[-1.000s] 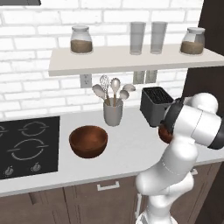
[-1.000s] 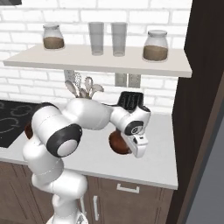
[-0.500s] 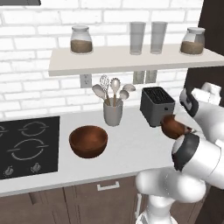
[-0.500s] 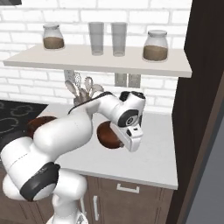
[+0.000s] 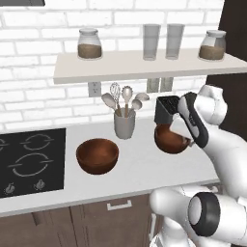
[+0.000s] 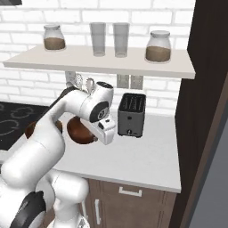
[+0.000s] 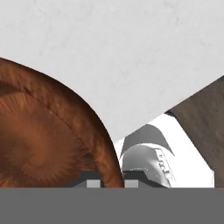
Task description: Pick up the bowls on the counter and stack them on top of one another in the open cabinet. Place the smaller bowl on top of the larger bowl.
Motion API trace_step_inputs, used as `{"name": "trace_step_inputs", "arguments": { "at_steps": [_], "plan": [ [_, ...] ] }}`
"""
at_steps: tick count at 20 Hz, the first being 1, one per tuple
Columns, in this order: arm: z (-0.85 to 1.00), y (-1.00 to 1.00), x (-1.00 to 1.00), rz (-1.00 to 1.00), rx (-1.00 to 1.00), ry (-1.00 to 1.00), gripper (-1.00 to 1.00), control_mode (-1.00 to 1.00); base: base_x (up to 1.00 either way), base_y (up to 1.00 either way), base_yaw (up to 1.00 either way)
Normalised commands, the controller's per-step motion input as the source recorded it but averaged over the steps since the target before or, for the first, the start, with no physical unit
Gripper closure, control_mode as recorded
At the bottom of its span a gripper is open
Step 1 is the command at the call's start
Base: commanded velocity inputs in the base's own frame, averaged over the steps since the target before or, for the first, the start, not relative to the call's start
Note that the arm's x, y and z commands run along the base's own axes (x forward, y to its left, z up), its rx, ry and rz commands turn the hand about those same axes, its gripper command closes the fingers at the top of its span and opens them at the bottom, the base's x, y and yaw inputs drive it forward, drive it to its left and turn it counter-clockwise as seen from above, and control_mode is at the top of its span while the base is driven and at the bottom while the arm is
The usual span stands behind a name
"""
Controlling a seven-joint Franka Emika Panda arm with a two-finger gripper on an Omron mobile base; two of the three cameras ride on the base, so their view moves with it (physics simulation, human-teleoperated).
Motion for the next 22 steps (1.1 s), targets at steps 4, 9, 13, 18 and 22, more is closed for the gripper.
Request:
{"name": "trace_step_inputs", "arguments": {
  "at_steps": [4,9,13,18,22],
  "plan": [
    [0.15,1.0,0.01,0.13,0.0,-0.14,1.0,-1.0,0.0,0.0,0.0],
    [0.22,1.0,0.16,0.13,0.0,-0.04,1.0,-1.0,0.0,0.0,0.0],
    [0.15,1.0,0.38,0.11,0.0,0.0,1.0,-1.0,0.0,0.0,0.0],
    [0.03,1.0,0.61,0.04,-0.01,0.0,1.0,-1.0,0.0,0.0,0.0],
    [-0.11,0.93,0.67,0.0,-0.08,0.01,1.0,-1.0,0.0,0.0,0.0]
  ]
}}
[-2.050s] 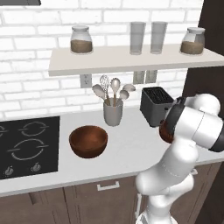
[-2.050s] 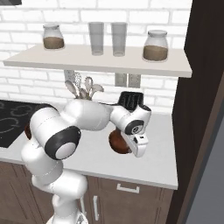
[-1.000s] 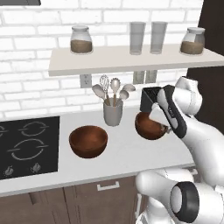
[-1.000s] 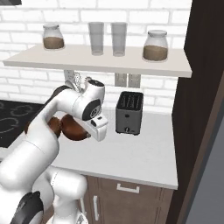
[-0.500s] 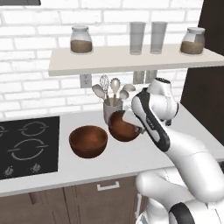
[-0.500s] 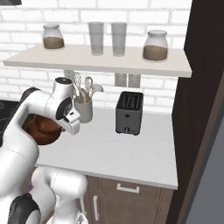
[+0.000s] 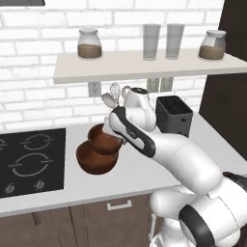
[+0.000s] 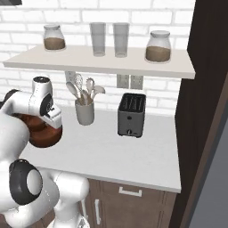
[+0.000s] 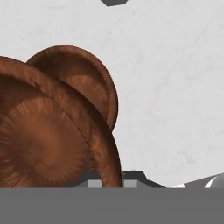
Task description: Pick up the bowls on the counter and stack them on top of one another in the open cabinet. Place the smaller bowl on top of the larger bowl.
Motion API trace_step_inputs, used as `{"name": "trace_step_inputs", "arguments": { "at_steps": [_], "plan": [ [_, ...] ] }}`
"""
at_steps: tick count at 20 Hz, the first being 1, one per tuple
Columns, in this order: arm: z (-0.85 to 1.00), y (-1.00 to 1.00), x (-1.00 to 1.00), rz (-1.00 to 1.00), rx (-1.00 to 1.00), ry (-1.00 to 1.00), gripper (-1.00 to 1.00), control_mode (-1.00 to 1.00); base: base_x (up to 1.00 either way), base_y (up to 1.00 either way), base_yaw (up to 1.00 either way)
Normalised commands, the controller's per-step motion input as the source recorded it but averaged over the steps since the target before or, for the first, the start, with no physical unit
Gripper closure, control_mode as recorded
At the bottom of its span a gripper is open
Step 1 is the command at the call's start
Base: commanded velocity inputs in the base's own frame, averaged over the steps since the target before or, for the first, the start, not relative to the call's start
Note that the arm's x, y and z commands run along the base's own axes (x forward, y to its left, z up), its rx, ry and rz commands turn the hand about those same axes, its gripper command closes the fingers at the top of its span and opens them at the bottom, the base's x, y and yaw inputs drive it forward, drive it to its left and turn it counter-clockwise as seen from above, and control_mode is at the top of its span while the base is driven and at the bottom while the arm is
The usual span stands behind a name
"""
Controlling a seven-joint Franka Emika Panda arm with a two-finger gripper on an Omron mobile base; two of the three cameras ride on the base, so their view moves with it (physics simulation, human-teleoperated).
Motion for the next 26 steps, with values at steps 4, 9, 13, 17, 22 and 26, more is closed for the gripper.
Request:
{"name": "trace_step_inputs", "arguments": {
  "at_steps": [4,9,13,17,22,26],
  "plan": [
    [-0.32,0.31,0.19,0.04,-0.03,0.01,1.0,-1.0,0.0,0.0,0.0],
    [-0.43,0.07,0.27,0.01,-0.05,0.0,1.0,-1.0,0.0,0.0,0.0],
    [-0.38,0.0,0.2,0.02,0.0,0.0,1.0,-1.0,0.0,0.0,0.0],
    [-0.28,0.04,0.25,0.01,0.0,-0.01,1.0,-1.0,0.0,0.0,0.0],
    [-0.15,0.14,0.3,0.0,0.0,-0.01,1.0,-1.0,0.0,0.0,0.0],
    [-0.24,0.16,0.25,0.0,0.0,-0.01,1.0,-1.0,0.0,0.0,0.0]
  ]
}}
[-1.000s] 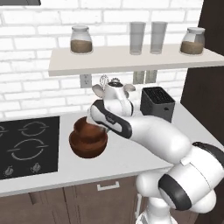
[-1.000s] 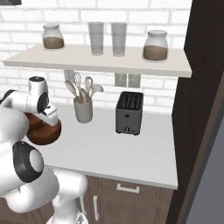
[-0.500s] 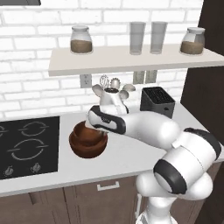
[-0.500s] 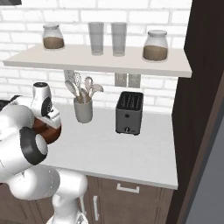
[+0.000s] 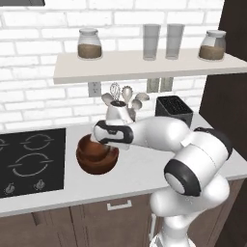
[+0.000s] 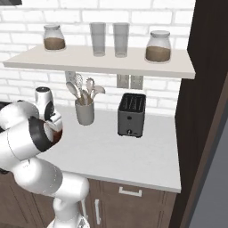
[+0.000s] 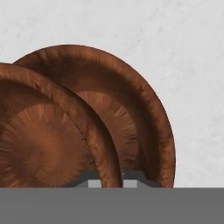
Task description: Pick up the bowls on the counter and stack them on top of one another in the open cabinet. Place the smaller bowl on top of the larger bowl.
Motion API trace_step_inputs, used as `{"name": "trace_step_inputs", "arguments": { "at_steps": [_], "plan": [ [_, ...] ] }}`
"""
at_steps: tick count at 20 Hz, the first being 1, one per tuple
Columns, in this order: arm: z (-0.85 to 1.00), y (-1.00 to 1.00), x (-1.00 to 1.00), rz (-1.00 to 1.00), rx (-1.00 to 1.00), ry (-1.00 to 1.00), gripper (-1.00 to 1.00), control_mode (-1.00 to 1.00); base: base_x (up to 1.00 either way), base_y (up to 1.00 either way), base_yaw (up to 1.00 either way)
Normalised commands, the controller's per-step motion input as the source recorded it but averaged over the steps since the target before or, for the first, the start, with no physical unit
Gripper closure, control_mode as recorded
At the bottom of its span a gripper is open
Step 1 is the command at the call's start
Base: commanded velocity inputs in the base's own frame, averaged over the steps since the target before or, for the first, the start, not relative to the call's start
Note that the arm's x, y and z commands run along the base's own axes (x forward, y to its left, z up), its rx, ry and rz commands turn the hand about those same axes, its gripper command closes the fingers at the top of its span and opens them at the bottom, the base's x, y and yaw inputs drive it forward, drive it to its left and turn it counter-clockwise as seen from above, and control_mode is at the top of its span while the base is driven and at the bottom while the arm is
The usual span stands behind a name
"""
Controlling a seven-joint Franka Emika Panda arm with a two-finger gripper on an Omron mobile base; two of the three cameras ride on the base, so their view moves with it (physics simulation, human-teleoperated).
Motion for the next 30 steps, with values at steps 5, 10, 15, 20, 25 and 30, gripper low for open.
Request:
{"name": "trace_step_inputs", "arguments": {
  "at_steps": [5,10,15,20,25,30],
  "plan": [
    [-0.32,0.07,0.18,0.0,0.0,-0.02,1.0,-1.0,0.0,0.0,0.0],
    [-0.22,0.01,0.22,0.0,0.0,-0.02,1.0,-1.0,0.0,0.0,0.0],
    [0.11,0.04,0.04,0.0,0.0,-0.01,-1.0,-1.0,0.0,0.0,0.0],
    [0.49,0.04,0.0,0.0,0.01,0.0,-1.0,-1.0,0.0,0.0,0.0],
    [-0.04,-0.41,-0.2,0.0,-0.01,0.01,-1.0,-1.0,0.0,0.0,0.0],
    [-0.33,-0.3,-0.03,0.04,-0.03,0.0,-1.0,-1.0,0.0,0.0,0.0]
  ]
}}
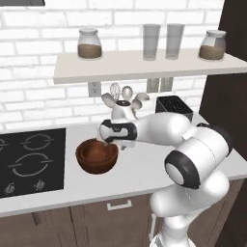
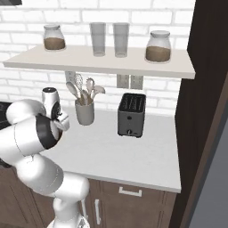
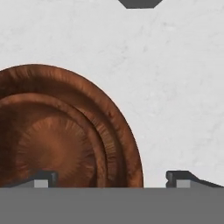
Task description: Pick up the bowls on the counter and stack them on top of one another in the open cabinet. Place the smaller bowl on top of the larger bowl.
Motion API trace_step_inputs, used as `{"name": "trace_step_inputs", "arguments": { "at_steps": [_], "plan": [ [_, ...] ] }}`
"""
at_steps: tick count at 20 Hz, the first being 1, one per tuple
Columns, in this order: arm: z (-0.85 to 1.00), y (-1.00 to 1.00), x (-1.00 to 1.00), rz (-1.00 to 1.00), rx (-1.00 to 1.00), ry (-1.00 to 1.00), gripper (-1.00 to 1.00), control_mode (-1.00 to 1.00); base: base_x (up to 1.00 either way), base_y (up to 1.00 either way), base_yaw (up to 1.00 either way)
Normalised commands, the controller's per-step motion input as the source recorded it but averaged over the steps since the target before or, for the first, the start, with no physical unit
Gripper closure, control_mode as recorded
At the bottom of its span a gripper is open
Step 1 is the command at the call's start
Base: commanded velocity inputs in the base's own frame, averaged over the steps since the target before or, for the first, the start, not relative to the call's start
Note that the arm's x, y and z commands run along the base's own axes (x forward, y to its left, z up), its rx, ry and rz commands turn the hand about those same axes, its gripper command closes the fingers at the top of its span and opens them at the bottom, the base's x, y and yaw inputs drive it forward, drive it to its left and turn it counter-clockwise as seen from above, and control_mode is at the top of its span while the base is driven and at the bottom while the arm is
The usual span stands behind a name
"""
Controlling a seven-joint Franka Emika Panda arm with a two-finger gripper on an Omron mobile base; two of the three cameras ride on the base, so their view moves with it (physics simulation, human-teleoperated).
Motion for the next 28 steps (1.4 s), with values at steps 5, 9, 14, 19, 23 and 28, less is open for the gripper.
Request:
{"name": "trace_step_inputs", "arguments": {
  "at_steps": [5,9,14,19,23,28],
  "plan": [
    [-0.28,0.2,0.09,0.01,-0.04,0.0,-1.0,-1.0,0.0,0.0,0.0],
    [-0.4,0.18,0.01,0.0,-0.08,0.0,-1.0,-1.0,0.0,0.0,0.0],
    [-0.57,0.05,0.0,0.0,-0.11,0.0,1.0,-1.0,0.0,0.0,0.0],
    [-0.07,0.0,0.0,0.0,0.0,0.0,1.0,-1.0,0.0,0.0,0.0],
    [0.0,0.0,0.0,0.0,0.0,0.0,1.0,-1.0,0.0,0.0,0.0],
    [0.21,-0.02,-0.2,0.0,0.0,-0.07,1.0,-1.0,0.0,0.0,0.0]
  ]
}}
